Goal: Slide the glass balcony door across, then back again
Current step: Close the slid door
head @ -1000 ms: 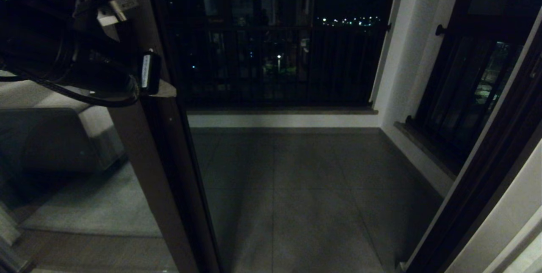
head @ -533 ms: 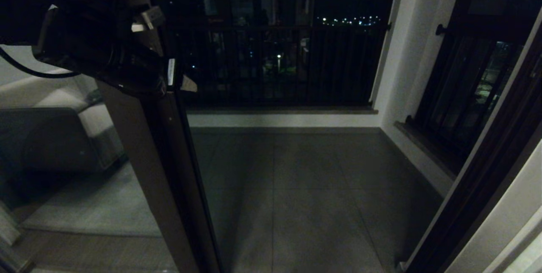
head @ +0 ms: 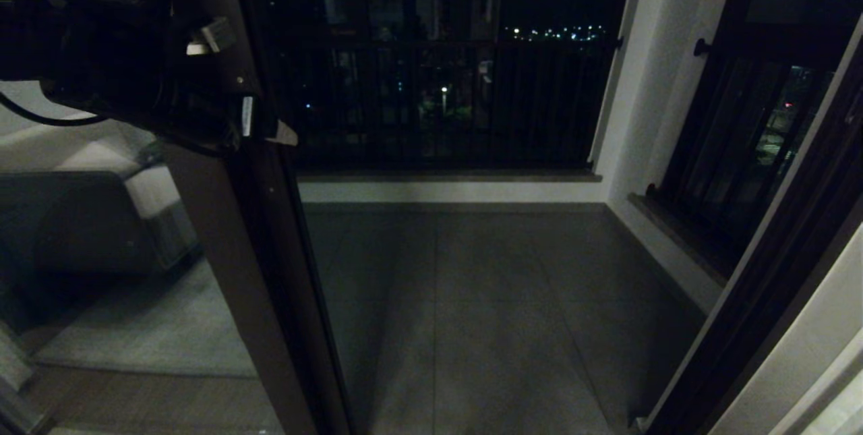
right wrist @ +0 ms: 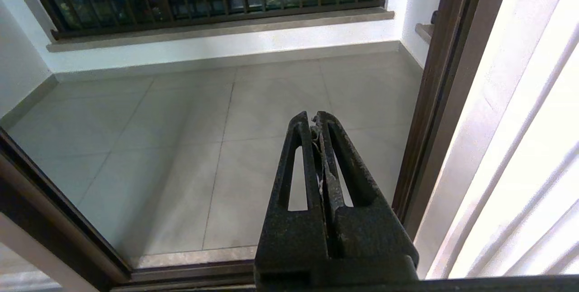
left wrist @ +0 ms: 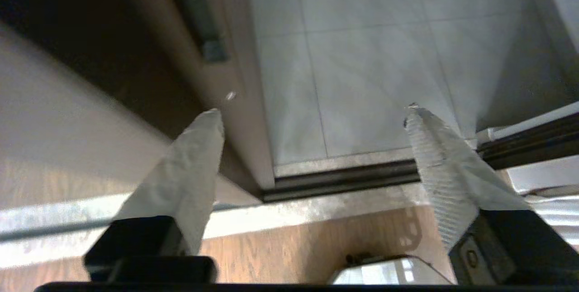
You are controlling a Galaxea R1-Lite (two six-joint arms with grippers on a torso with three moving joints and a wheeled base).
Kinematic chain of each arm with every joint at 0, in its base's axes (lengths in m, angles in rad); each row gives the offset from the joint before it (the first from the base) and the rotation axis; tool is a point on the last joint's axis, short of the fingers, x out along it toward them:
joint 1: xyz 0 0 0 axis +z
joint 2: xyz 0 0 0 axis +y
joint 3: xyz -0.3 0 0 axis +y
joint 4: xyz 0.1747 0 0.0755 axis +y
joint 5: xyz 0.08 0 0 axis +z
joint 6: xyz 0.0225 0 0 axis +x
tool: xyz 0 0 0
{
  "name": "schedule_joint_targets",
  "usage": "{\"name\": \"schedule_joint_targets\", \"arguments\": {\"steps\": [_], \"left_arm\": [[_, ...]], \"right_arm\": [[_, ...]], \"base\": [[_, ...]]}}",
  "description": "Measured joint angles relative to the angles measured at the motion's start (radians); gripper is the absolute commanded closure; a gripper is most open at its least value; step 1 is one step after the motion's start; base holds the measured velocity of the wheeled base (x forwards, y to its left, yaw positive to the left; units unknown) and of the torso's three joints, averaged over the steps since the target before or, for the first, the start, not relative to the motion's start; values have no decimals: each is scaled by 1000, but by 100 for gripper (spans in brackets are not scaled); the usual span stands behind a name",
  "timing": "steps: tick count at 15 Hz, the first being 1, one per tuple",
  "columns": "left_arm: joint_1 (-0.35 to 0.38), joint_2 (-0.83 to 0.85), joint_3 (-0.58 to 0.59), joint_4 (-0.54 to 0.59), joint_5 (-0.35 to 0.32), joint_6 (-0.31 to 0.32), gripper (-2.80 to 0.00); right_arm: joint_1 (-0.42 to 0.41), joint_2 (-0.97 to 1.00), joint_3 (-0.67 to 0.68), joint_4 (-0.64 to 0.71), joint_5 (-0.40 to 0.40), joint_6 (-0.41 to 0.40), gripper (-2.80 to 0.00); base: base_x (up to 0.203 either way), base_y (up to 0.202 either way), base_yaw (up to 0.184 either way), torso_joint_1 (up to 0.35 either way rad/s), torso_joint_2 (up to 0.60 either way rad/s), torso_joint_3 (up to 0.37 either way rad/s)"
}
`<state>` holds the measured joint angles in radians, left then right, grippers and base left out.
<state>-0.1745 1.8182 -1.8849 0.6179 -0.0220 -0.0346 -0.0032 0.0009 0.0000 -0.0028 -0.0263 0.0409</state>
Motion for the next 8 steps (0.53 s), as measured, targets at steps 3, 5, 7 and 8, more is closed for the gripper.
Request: {"name": "schedule_joint_targets", "arguments": {"steps": [3, 5, 7, 8], "left_arm": [[3, 29, -1, -51, -4, 1, -280], [3, 50, -4, -55, -2, 8, -280], [2, 69, -9, -81, 0, 17, -280], [3, 75, -9, -100, 1, 16, -280]], "right_arm": [[0, 0, 0, 0, 0, 0, 0], [0, 0, 0, 0, 0, 0, 0], [0, 0, 0, 0, 0, 0, 0], [0, 0, 0, 0, 0, 0, 0]], "base": [[0, 0, 0, 0, 0, 0], [0, 0, 0, 0, 0, 0], [0, 0, 0, 0, 0, 0], [0, 0, 0, 0, 0, 0]]}}
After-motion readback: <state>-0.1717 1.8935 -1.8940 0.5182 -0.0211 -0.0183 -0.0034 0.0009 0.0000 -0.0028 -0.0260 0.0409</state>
